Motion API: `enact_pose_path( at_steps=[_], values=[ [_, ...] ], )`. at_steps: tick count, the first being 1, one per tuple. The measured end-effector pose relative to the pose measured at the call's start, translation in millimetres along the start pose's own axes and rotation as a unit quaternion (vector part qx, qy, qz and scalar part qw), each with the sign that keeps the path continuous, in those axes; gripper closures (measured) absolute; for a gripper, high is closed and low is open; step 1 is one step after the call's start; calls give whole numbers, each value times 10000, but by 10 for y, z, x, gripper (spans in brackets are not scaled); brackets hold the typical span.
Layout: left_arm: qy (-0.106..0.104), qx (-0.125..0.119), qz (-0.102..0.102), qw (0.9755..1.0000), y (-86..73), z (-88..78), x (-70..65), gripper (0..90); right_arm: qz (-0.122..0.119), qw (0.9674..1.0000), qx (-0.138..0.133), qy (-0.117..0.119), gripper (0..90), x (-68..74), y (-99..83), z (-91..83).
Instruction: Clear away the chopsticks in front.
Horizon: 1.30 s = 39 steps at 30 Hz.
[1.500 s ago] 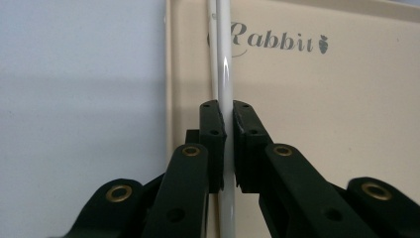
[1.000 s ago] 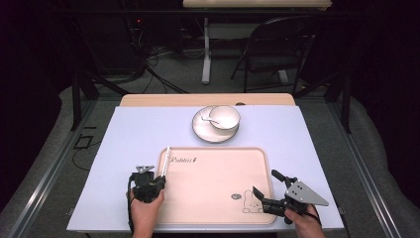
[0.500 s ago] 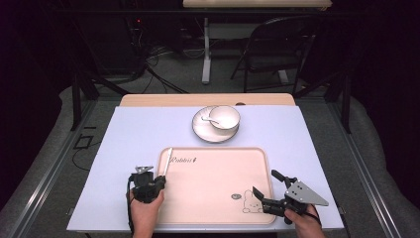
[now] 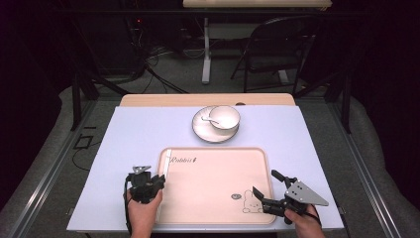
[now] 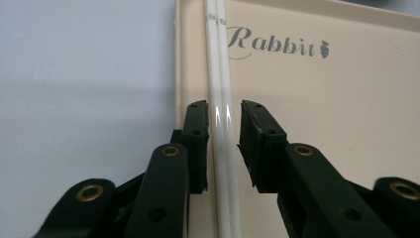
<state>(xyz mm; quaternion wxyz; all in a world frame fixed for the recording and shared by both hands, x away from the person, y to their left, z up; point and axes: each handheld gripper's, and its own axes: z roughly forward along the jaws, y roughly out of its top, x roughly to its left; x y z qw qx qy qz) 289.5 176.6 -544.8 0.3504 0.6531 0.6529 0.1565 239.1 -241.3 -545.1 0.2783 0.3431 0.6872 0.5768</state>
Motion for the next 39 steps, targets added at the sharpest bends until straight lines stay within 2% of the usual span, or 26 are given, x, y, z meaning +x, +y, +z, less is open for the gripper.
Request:
enact_pose_path(
  at_steps=[5, 6, 7, 14, 20, 25, 30, 35, 39],
  values=[
    [-45, -28, 22, 10000, 12, -20, -11, 660, 4, 10000, 1, 5, 135, 1, -1, 1],
    [-112, -84, 170, 9998, 22, -20, -23, 641, 4, 10000, 2, 4, 135, 0, -1, 1],
    [-112, -84, 170, 9998, 22, -20, -23, 539, 4, 10000, 2, 4, 135, 0, -1, 1],
    [-148, -89, 177, 9997, 25, -20, -24, 531, 12, 10000, 6, 0, 135, 0, -2, 2],
    [-193, -156, 348, 9991, 53, -22, -37, 481, 20, 10000, -2, -6, 135, -2, -2, 4],
    [-344, -230, 554, 9976, 104, -17, -68, 405, 28, 10000, -8, -16, 135, -5, -2, 5],
    [-518, -395, 829, 9944, 175, 2, -128, 348, 34, 10000, 13, -29, 135, -11, -6, 5],
    [-427, -471, 1096, 9919, 281, -15, -199, 340, 36, 10000, 33, -36, 135, -11, -8, 14],
    [-440, -475, 1143, 9913, 357, -25, -235, 341, 19, 10000, 11, -14, 135, -12, -4, 7]
  ],
)
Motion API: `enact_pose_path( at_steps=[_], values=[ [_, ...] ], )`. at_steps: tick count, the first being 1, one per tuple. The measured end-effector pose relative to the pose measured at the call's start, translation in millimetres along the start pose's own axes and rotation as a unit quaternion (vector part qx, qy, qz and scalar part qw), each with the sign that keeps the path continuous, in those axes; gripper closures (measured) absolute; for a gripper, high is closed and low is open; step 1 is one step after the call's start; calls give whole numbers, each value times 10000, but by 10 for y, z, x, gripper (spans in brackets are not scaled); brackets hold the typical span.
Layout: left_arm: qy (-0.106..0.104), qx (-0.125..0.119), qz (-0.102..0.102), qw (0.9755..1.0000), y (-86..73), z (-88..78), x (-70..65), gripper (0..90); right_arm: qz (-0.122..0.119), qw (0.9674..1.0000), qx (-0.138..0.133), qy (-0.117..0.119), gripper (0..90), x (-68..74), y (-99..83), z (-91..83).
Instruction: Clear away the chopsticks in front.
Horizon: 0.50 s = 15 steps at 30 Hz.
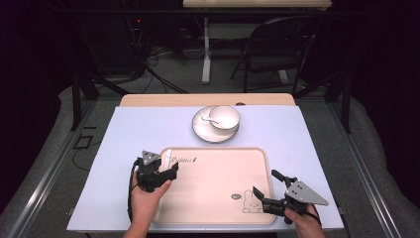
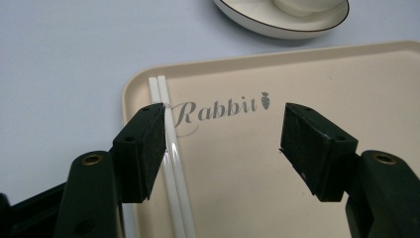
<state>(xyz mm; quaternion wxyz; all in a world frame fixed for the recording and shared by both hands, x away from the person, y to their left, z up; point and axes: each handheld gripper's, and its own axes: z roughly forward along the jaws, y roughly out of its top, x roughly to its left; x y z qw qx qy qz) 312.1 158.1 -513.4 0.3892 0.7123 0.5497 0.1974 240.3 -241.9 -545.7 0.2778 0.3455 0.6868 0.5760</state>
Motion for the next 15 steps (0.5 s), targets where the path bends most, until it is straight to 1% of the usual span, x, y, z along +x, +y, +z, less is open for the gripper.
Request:
enact_pose_path(
  at_steps=[1, 4, 8, 10, 12, 15],
  values=[
    [-22, -8, -37, 10000, 28, 4, -7, 341, -1, 10000, 1, -2, 135, -4, -1, -2],
    [-64, 4, -44, 10000, 91, 15, -11, 341, 6, 10000, -14, -7, 135, -9, 0, -7],
    [-203, -13, -112, 9997, 213, 53, -23, 341, 1, 10000, -4, 3, 135, -6, 0, -1],
    [-253, -9, -103, 9996, 274, 68, -30, 341, -3, 10000, -3, 3, 135, -8, 0, 4],
    [-322, -57, -116, 9994, 353, 89, -51, 341, 0, 10000, 8, 2, 135, -6, -1, 7],
    [-326, -60, -48, 9994, 448, 113, -78, 341, 16, 10000, 9, 12, 135, 1, 1, 7]
  ],
)
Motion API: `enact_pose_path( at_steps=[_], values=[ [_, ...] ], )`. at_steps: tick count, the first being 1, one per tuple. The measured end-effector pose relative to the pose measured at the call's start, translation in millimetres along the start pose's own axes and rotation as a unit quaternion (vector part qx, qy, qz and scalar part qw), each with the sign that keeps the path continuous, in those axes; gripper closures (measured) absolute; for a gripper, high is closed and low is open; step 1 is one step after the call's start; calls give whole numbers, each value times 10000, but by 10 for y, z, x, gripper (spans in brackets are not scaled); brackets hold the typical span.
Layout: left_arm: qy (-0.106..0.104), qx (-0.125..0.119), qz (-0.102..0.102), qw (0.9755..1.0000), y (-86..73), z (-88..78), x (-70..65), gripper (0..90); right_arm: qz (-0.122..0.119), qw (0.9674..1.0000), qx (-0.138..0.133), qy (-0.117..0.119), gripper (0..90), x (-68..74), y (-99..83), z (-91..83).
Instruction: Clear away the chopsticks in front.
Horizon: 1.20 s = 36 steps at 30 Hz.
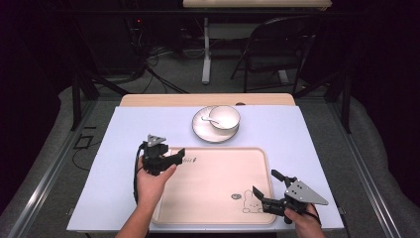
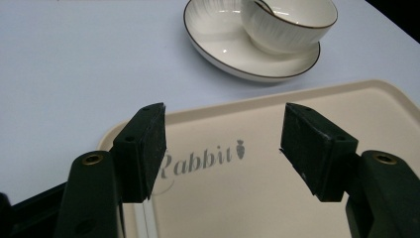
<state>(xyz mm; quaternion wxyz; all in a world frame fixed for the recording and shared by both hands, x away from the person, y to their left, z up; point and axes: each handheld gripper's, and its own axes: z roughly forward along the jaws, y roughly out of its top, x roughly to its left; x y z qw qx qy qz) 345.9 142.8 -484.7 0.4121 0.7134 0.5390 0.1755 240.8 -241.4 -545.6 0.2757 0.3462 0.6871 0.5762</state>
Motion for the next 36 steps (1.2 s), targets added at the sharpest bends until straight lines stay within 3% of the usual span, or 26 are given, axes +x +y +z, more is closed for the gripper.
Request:
enact_pose_path(
  at_steps=[5, 8, 13, 21, 30, 31, 36],
  values=[
    [-76, 27, 101, 9999, 176, 61, -50, 336, -25, 10000, -24, 7, 135, 0, 4, -1],
    [-15, 122, 346, 9993, 276, 97, -88, 333, -11, 10000, -19, 20, 135, 5, 6, -1],
    [-48, 93, 419, 9991, 439, 152, -123, 333, -21, 10000, 0, 33, 135, 5, 5, 11],
    [-194, 29, 134, 9997, 681, 297, -168, 333, -26, 10000, 0, 36, 135, 5, 7, 14],
    [28, -2, 174, 9998, 879, 495, -237, 332, -29, 10000, -9, 49, 135, -2, 8, 21],
    [127, -102, -96, 9998, 1024, 604, -241, 332, -32, 10000, -6, 56, 135, -3, 8, 23],
    [127, -102, -96, 9998, 1024, 604, -241, 332, -45, 10000, -9, 67, 135, -7, 10, 26]
  ],
)
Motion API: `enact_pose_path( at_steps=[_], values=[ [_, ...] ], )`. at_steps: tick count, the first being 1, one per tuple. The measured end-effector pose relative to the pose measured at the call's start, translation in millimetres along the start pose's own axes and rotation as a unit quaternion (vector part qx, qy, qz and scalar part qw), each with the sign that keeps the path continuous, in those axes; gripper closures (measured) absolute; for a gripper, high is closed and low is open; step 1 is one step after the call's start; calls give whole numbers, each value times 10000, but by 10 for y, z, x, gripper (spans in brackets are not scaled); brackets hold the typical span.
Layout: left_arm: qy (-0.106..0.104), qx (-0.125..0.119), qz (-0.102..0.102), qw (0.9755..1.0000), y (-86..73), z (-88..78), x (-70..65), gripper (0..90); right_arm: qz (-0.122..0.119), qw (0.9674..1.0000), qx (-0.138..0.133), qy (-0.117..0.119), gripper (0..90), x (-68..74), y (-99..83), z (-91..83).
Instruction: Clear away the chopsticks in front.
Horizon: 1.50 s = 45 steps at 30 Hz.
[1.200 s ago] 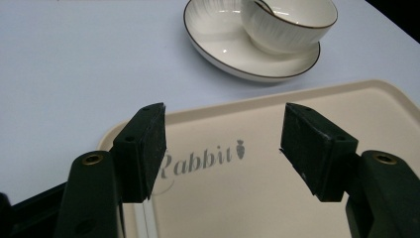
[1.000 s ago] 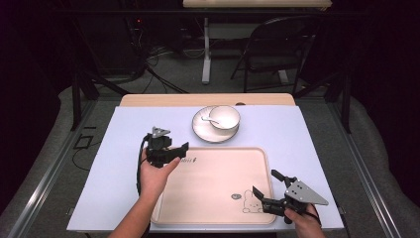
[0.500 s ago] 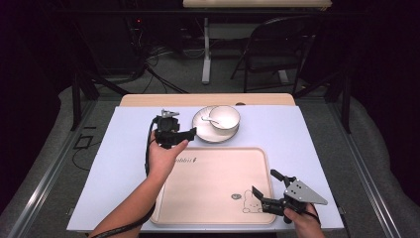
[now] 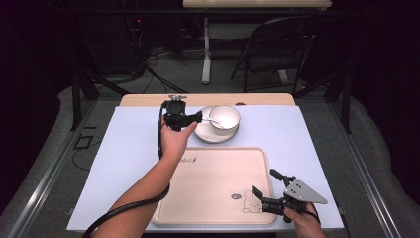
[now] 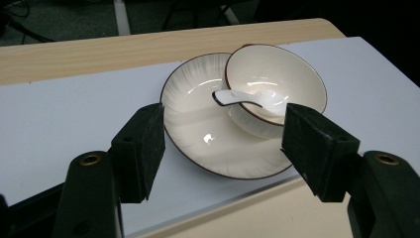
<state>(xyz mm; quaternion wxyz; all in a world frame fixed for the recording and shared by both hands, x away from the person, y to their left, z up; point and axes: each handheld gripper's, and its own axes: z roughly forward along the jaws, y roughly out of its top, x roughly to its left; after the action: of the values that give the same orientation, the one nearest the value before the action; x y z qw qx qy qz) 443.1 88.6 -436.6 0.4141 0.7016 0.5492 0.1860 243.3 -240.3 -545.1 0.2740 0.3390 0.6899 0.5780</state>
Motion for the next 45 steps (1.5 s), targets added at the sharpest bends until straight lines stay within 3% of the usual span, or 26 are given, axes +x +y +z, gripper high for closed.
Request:
enact_pose_path(
  at_steps=[6, 16, 24, 33, 38, 45],
  values=[
    [110, 28, -105, 9999, 88, 111, 6, 334, 2, 10000, -5, 12, 135, 1, 2, -1],
    [288, 60, -364, 9989, 77, 338, 50, 337, 8, 10000, -20, 24, 135, -6, 3, 3],
    [118, 151, -818, 9965, -47, 481, 79, 338, 50, 10000, -10, 38, 135, -4, 5, 4],
    [68, 252, -887, 9957, -148, 634, 55, 345, 50, 10000, -8, 33, 136, -7, 4, 10],
    [-17, 297, -969, 9949, -160, 748, -9, 346, 85, 10000, -4, 22, 135, -6, 4, 9],
    [-64, 287, -915, 9954, -154, 903, -137, 359, 99, 9999, -12, 37, 136, -7, 4, 8]
  ],
)
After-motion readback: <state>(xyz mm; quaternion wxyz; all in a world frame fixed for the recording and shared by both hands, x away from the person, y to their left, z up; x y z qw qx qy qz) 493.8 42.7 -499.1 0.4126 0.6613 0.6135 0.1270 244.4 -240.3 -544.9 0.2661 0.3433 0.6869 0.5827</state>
